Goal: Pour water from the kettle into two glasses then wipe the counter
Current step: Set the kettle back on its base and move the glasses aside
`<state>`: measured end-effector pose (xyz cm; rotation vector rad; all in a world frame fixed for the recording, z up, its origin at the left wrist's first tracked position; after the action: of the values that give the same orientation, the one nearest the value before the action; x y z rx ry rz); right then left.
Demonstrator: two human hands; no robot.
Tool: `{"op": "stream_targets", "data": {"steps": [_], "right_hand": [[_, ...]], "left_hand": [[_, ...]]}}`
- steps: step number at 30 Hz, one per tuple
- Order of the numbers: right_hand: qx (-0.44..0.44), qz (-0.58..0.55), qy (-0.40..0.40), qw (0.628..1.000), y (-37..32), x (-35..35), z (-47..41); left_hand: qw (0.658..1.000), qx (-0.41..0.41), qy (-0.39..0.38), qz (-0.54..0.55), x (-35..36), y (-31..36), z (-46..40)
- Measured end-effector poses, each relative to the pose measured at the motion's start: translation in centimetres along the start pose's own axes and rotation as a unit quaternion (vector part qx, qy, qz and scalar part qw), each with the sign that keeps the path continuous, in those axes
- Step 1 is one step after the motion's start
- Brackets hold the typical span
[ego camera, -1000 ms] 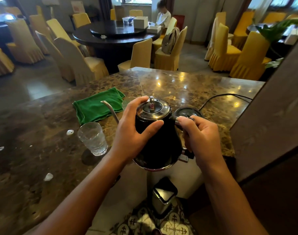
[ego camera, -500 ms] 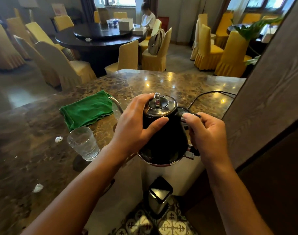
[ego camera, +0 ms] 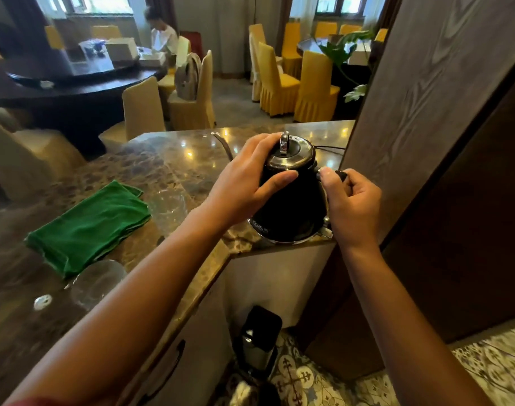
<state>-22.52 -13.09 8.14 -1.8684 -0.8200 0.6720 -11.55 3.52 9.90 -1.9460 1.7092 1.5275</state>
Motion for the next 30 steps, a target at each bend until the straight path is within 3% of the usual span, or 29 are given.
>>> {"op": "stream_targets", "data": {"steps": [10,15,30], "right_hand": [[0.019,-0.008,0.013,1.0,5.2,1.1,-6.8],[0.031,-0.013,0.013,0.999,8.3,2.8,-9.9],[0.065,-0.031,-0.015,0.997,15.4,8.1,-12.6]], "left_hand": [[1.0,-0.009,-0.023,0.007,3.1,-5.1,-6.9],[0.997,-0.035,-0.07,0.006,3.2,-7.8,-9.6],[0.987,-0.118,-0.104,0.033,5.5,-14.0,-10.6]]}}
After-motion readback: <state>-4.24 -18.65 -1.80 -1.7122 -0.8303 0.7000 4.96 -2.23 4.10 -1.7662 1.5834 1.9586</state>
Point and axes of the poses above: each hand's wrist, its own z-axis away from the middle knuckle, its own x-axis out of the palm, y = z × x, the point moved 2 cm from there along -z, towards the middle knuckle, and after that the axes turned 6 degrees about -y, right-handed, at the moved point
